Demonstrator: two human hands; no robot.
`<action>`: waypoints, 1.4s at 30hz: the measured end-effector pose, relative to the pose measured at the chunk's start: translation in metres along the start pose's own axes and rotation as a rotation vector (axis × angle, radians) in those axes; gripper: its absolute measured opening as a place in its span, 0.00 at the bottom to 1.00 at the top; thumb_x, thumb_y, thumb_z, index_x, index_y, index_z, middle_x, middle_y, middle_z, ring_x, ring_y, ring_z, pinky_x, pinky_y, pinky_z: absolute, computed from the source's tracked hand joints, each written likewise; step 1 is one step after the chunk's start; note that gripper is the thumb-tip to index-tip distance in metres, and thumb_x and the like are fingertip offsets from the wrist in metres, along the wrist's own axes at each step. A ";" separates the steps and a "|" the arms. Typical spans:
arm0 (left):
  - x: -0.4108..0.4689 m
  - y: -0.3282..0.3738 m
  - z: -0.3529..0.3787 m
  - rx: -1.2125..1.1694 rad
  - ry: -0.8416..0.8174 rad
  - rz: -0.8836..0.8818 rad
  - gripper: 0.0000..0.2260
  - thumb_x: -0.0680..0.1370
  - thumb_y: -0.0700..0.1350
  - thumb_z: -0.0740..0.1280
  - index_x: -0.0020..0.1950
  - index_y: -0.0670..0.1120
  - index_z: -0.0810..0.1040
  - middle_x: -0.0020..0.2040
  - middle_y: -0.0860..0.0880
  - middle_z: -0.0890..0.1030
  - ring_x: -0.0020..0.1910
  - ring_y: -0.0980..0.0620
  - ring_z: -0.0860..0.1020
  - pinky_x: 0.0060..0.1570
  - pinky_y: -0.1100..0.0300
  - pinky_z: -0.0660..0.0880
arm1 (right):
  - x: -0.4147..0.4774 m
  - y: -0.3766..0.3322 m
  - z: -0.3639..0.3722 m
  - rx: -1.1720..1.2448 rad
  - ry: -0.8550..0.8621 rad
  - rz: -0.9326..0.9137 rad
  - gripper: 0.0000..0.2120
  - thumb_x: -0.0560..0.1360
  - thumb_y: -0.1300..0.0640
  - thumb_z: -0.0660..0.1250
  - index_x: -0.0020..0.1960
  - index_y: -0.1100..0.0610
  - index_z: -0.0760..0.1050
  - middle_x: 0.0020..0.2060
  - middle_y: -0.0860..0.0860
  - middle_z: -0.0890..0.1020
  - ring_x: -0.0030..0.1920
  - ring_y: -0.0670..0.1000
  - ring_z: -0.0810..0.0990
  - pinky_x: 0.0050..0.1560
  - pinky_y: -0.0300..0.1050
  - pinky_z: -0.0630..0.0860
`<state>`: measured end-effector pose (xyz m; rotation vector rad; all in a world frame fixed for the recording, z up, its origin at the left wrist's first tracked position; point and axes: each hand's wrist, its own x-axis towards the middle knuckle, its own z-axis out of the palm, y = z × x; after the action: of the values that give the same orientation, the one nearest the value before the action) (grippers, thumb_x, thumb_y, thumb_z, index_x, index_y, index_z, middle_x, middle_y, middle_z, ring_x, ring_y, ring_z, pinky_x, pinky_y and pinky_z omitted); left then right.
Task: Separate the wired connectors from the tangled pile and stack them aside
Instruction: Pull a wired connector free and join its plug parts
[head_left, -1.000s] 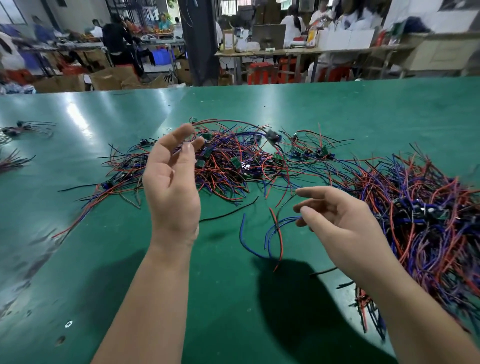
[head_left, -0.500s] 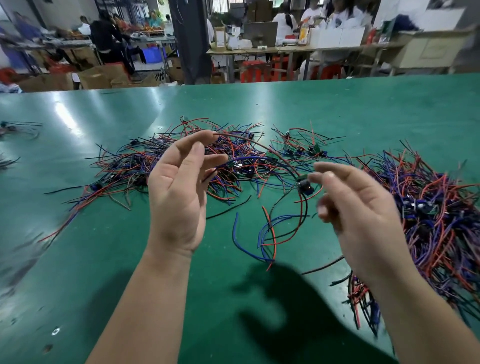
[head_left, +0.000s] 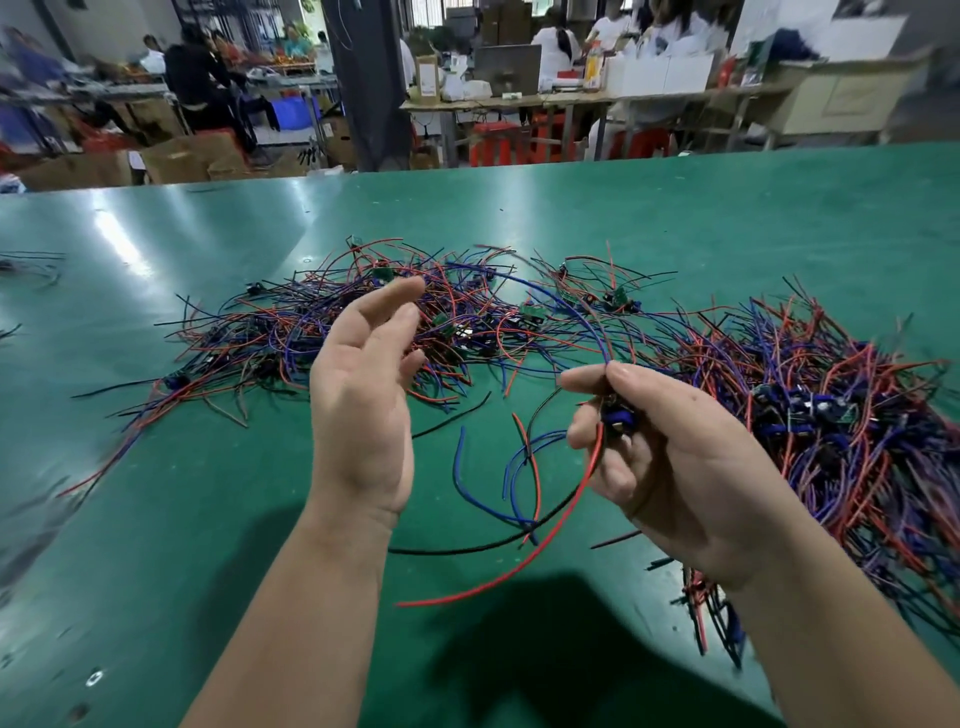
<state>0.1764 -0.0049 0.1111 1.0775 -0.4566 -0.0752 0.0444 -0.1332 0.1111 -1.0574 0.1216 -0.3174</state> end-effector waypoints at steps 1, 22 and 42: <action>0.001 -0.001 -0.001 0.040 0.067 -0.018 0.07 0.75 0.44 0.64 0.43 0.52 0.81 0.43 0.56 0.82 0.45 0.57 0.77 0.43 0.63 0.70 | 0.001 -0.001 -0.001 0.002 0.040 0.012 0.12 0.70 0.52 0.64 0.42 0.57 0.84 0.30 0.56 0.81 0.19 0.47 0.71 0.21 0.35 0.68; -0.029 -0.017 0.019 0.210 -0.564 -0.503 0.05 0.68 0.41 0.73 0.42 0.43 0.85 0.37 0.46 0.84 0.28 0.55 0.79 0.32 0.63 0.77 | 0.004 0.006 -0.014 -0.340 0.236 -0.066 0.06 0.58 0.57 0.73 0.34 0.58 0.83 0.28 0.52 0.81 0.28 0.45 0.76 0.27 0.33 0.69; -0.031 -0.012 0.009 0.460 -1.121 -0.673 0.08 0.75 0.39 0.68 0.46 0.52 0.82 0.35 0.51 0.81 0.31 0.56 0.78 0.35 0.63 0.75 | 0.000 -0.025 -0.027 -0.145 0.544 -0.223 0.10 0.74 0.63 0.67 0.36 0.58 0.69 0.22 0.54 0.79 0.24 0.50 0.81 0.21 0.33 0.72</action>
<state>0.1467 -0.0100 0.0942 1.5509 -1.1223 -1.2655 0.0326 -0.1669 0.1193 -1.1083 0.5220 -0.8055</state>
